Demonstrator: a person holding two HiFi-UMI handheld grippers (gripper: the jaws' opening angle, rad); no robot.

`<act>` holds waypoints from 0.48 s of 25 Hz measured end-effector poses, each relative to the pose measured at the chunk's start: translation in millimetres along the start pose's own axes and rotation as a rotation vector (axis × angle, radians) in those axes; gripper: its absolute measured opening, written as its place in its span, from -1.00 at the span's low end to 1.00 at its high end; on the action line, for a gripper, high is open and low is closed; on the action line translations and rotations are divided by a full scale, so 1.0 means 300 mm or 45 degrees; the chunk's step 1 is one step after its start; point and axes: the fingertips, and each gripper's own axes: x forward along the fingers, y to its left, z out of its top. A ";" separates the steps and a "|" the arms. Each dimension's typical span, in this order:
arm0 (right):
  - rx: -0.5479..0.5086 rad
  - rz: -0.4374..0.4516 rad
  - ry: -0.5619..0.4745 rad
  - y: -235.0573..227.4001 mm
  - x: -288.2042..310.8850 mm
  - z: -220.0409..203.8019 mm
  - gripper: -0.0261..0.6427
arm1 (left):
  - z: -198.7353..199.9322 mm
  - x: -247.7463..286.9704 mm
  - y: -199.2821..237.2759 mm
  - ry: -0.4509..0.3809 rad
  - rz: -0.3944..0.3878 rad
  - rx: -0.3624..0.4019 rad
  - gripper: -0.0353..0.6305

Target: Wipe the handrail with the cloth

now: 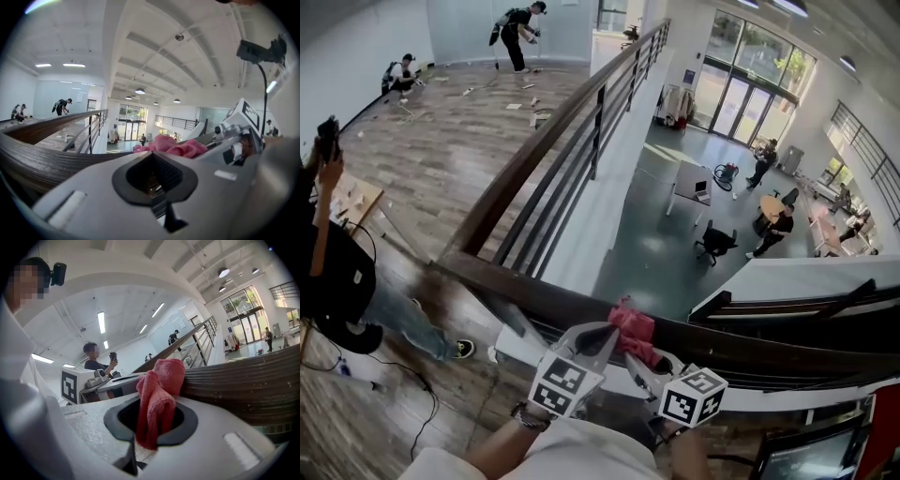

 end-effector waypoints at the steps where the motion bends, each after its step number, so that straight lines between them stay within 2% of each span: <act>1: -0.005 -0.004 -0.002 -0.002 0.001 0.002 -0.74 | 0.000 0.002 0.002 0.003 -0.002 -0.004 -0.88; 12: -0.031 -0.032 0.006 -0.035 -0.012 0.007 -0.74 | -0.009 0.031 -0.010 0.069 -0.012 -0.007 -0.88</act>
